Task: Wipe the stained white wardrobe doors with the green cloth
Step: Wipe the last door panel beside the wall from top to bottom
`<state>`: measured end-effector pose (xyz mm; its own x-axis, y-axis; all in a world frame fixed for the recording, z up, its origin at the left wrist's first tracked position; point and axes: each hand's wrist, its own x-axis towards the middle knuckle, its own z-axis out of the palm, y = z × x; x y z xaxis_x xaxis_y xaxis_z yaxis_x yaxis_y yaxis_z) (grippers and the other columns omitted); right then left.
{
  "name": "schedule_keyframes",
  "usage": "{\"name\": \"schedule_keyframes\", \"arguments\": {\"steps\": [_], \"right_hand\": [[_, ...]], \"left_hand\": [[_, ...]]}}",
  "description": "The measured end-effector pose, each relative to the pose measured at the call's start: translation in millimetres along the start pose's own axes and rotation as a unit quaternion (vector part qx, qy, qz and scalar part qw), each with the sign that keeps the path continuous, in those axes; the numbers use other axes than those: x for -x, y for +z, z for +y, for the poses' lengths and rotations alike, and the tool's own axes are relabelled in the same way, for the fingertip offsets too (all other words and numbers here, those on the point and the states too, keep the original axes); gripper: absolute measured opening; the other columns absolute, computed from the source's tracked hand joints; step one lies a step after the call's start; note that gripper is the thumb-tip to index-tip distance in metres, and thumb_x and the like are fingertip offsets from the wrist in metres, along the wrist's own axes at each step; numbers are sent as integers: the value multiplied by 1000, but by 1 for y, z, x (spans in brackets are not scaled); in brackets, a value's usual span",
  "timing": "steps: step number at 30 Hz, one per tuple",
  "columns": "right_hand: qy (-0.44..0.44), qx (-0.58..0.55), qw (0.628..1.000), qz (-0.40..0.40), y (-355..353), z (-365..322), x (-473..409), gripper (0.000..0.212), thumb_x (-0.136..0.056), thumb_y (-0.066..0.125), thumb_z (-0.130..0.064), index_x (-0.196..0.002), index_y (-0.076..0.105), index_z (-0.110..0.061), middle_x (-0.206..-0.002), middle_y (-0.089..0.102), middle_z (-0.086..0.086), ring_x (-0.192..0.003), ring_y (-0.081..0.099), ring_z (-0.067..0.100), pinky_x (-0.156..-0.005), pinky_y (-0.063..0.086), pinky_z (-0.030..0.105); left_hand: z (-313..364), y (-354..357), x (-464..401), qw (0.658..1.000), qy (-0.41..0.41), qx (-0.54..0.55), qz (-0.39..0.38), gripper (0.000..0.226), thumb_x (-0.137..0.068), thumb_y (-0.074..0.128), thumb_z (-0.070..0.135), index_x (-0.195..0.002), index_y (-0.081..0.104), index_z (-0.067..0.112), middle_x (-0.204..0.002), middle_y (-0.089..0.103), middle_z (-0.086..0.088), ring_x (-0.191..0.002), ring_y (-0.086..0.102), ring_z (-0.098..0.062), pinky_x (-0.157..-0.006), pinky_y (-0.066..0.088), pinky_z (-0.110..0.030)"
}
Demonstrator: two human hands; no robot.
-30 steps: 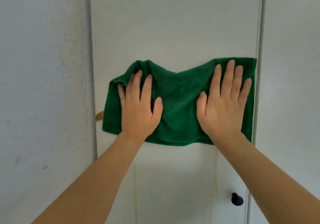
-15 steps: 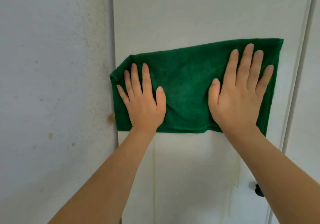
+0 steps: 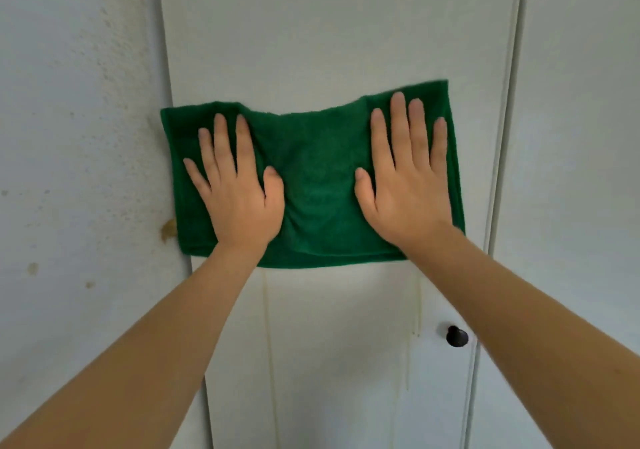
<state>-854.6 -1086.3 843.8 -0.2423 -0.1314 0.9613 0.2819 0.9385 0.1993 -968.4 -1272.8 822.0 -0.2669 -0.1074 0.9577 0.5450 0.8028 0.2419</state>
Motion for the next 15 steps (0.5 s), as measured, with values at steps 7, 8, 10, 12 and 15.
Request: {"name": "schedule_keyframes", "arguments": {"steps": [7,8,10,12,15], "right_hand": [[20,6,999,30,-7,16,-23,64,-100,34,-40,-156,25,-9,-162,19,16,-151,15,33,-121,9,53],[51,3,998,37,-6,11,-15,64,-100,34,-38,-156,25,-9,-162,19,16,-151,15,33,-121,9,53],[102,-3,994,30,-2,1,5,65,-99,33,-37,-156,22,-7,-162,15,19,-151,12,35,-122,8,54],[112,-8,994,12,3,-10,21,66,-100,32,-37,-156,18,-5,-163,11,20,-151,8,36,-122,6,55],[112,-7,994,-3,6,-18,29,67,-101,29,-39,-157,15,-4,-163,8,22,-151,6,37,-122,3,55]], "left_hand": [[11,1,-3,999,-33,2,-10,76,-89,34,35,-160,21,14,-167,15,-15,-154,10,-38,-120,4,-67],[11,-2,-13,1000,-27,2,-17,76,-89,34,37,-161,20,15,-167,14,-14,-154,9,-38,-120,3,-67],[7,-8,-38,999,-7,15,-33,76,-89,32,40,-161,17,20,-168,11,-11,-155,6,-35,-120,1,-66],[1,-12,-53,999,25,8,-30,75,-92,34,43,-161,16,23,-169,10,-8,-155,5,-33,-121,1,-65],[2,-7,-31,999,-41,1,-7,71,-94,33,45,-161,18,27,-169,13,-6,-155,7,-32,-120,3,-67]]}}
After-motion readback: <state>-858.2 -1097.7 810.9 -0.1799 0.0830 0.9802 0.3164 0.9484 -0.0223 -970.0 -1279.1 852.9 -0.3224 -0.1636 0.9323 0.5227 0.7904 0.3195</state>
